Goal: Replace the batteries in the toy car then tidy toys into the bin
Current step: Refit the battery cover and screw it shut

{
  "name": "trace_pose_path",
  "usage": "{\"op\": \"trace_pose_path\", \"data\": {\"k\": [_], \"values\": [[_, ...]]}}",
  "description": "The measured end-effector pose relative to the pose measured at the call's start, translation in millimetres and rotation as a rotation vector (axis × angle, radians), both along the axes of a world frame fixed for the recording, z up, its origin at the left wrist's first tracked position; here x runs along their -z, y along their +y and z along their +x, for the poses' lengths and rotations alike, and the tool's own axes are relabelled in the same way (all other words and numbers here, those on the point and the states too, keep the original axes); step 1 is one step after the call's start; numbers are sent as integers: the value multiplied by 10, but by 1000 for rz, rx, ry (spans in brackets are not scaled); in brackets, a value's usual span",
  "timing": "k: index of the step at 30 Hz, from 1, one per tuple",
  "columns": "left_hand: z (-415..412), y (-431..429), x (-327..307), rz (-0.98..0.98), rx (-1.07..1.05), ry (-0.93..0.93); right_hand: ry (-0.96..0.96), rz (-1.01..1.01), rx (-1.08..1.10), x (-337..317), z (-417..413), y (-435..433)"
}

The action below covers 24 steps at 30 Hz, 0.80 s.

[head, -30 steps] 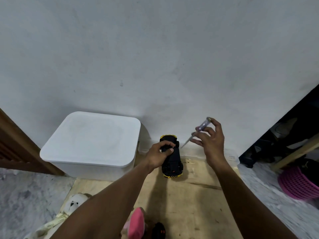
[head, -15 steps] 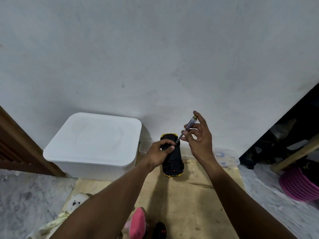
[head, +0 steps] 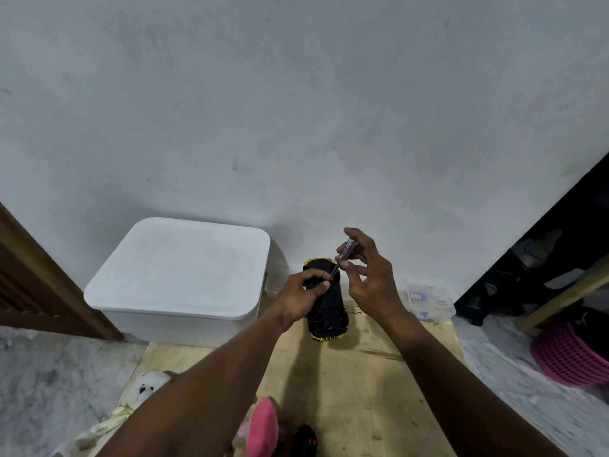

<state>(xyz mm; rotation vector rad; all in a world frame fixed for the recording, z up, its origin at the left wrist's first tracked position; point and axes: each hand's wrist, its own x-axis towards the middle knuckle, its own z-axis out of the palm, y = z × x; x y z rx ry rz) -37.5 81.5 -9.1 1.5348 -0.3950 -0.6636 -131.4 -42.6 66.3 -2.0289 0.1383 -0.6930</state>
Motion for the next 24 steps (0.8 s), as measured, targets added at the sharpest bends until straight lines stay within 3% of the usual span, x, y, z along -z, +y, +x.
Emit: {"op": "trace_pose_path", "data": {"k": [11, 19, 24], "values": [[-36, -16, -41, -54, 18, 15, -146, -149, -27, 10, 42, 146], [-28, -17, -27, -79, -17, 42, -155, 44, 157, -11, 55, 99], [12, 2, -3, -77, -41, 33, -189, 96, 90, 8, 60, 54]]}}
